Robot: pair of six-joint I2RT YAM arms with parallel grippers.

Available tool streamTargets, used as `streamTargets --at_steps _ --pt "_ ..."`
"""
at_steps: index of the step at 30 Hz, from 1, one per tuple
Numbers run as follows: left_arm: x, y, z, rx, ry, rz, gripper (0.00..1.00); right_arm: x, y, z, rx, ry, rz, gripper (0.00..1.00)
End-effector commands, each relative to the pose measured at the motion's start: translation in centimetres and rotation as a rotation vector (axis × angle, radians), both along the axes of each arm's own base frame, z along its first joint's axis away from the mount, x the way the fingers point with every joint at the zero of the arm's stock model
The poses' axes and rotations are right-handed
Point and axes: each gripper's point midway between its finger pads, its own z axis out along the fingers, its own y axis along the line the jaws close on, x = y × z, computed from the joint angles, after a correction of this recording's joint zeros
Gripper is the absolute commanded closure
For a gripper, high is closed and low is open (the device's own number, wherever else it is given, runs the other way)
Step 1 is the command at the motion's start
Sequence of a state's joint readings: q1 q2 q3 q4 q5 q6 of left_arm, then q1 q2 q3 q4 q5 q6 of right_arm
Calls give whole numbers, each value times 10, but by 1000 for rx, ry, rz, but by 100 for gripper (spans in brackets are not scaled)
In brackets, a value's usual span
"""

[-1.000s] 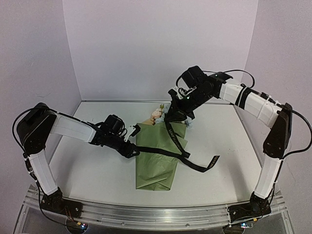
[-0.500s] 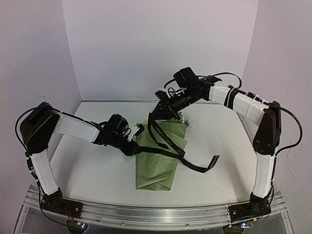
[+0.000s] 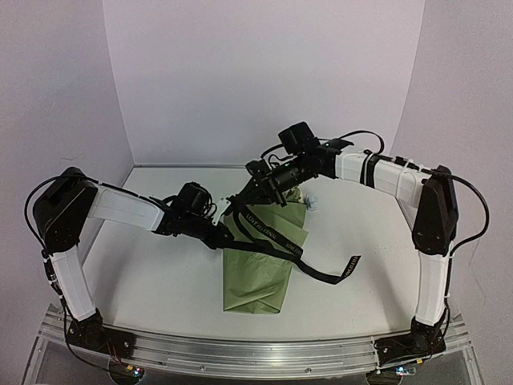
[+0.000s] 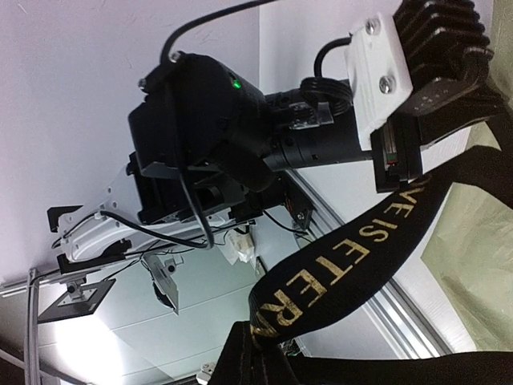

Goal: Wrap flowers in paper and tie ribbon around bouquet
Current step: Cross the ribbon over the folded bouquet.

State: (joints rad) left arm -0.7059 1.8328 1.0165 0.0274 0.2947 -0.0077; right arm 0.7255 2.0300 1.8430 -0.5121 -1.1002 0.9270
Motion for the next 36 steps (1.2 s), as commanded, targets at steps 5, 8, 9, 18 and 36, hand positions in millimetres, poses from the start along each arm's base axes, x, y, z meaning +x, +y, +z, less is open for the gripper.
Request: streamTargets --at_steps 5,8,9,18,36 --pt "-1 -7 21 -66 -27 -32 54 -11 -8 -14 -4 -36 6 100" --pt "-8 -9 19 -68 -18 -77 46 -11 -18 -13 -18 -79 -19 100" --pt "-9 -10 17 -67 -16 -88 44 -12 -21 -12 -21 -92 -25 100" --pt "-19 -18 10 -44 1 -143 34 -21 -41 3 -22 -172 -55 100" --pt "1 -27 19 -3 -101 -55 85 -42 -38 -14 -29 -90 6 100"
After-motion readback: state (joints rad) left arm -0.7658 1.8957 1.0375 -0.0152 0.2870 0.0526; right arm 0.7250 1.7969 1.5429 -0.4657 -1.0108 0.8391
